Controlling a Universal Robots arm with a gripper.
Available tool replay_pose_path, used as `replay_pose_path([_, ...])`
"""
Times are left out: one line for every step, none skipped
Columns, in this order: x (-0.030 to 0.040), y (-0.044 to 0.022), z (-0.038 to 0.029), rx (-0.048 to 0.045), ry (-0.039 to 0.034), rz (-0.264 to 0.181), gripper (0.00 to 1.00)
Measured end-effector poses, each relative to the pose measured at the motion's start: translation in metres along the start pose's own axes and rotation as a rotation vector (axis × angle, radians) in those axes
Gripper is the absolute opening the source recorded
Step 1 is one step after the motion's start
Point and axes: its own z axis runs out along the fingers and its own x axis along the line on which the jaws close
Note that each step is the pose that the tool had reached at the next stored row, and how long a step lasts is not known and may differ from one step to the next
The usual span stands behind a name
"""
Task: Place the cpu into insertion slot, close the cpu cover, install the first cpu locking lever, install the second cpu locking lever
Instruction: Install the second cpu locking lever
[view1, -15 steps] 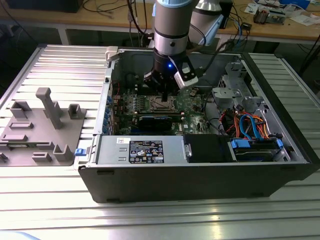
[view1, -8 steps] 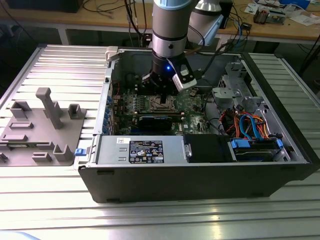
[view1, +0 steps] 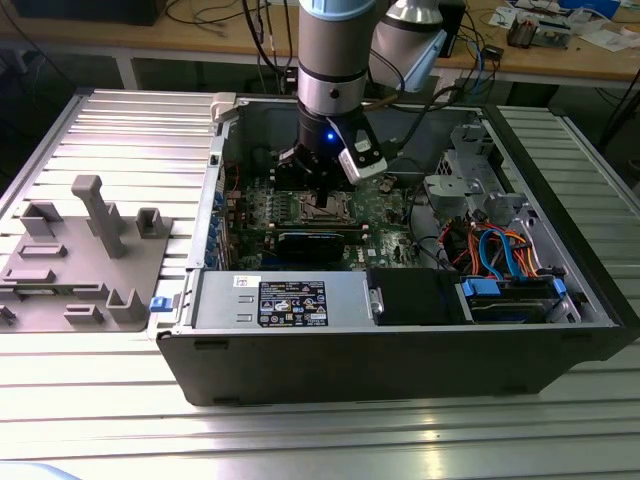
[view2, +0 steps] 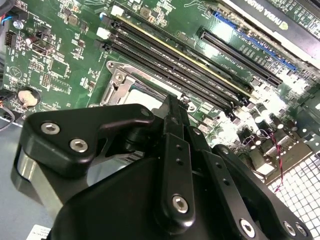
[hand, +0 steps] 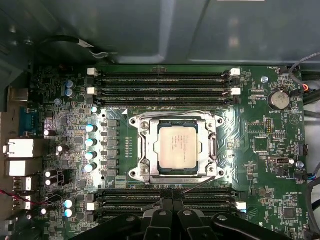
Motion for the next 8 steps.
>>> replay_pose_path([0.0000,0.0000,0.0000,0.0000,0.0001,0.000,0.11])
replay_pose_path([0.0000,0.0000,0.0000,0.0000,0.0000,0.000,0.11])
replay_pose_path([0.0000,-0.0001,-0.0001,0.0001,0.0001,0.000,0.11])
replay_pose_path([0.0000,-0.0001,0.0000,0.0000,0.0000,0.000,0.11])
replay_pose_path([0.0000,-0.0001,0.0000,0.0000,0.0001,0.000,0.11])
replay_pose_path([0.0000,-0.0002,0.0000,0.0000,0.0000,0.000,0.11])
replay_pose_path([0.0000,-0.0002,0.0000,0.0001,0.0001,0.000,0.11])
replay_pose_path([-0.0001,-0.0003,0.0000,-0.0001,0.0016,0.000,0.11])
